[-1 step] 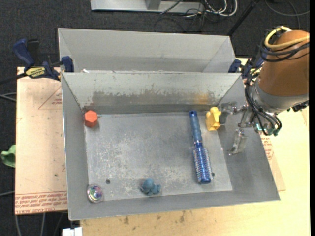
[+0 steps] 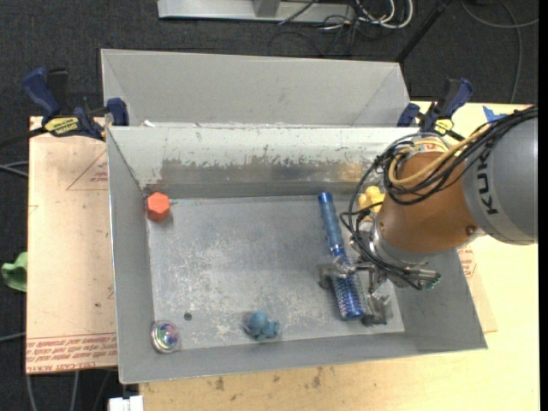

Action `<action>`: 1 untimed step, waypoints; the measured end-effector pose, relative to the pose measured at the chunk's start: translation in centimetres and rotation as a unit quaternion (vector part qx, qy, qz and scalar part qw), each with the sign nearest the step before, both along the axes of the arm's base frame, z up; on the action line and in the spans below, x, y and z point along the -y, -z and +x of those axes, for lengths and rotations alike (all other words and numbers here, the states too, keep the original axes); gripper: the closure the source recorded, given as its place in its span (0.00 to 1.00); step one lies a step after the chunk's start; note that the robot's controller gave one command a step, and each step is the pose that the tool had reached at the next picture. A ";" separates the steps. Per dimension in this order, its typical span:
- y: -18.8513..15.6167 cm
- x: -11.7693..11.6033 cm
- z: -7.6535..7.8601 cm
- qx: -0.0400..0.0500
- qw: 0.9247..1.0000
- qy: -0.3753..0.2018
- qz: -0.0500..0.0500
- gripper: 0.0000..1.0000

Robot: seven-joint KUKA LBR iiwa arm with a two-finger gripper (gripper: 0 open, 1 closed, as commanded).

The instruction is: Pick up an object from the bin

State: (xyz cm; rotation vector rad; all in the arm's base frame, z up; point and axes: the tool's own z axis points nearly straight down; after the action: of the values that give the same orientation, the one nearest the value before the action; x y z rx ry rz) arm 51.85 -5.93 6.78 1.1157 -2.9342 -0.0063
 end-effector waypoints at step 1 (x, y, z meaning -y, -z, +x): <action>-3.3 -0.5 0.3 0.004 0.987 -0.162 0.000 0.00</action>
Offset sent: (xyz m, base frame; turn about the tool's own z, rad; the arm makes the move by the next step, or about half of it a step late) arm 0.0021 0.0041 0.0322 -0.3290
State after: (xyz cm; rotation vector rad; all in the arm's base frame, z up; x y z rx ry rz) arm 52.16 -5.41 10.04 1.5807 -2.7197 0.0002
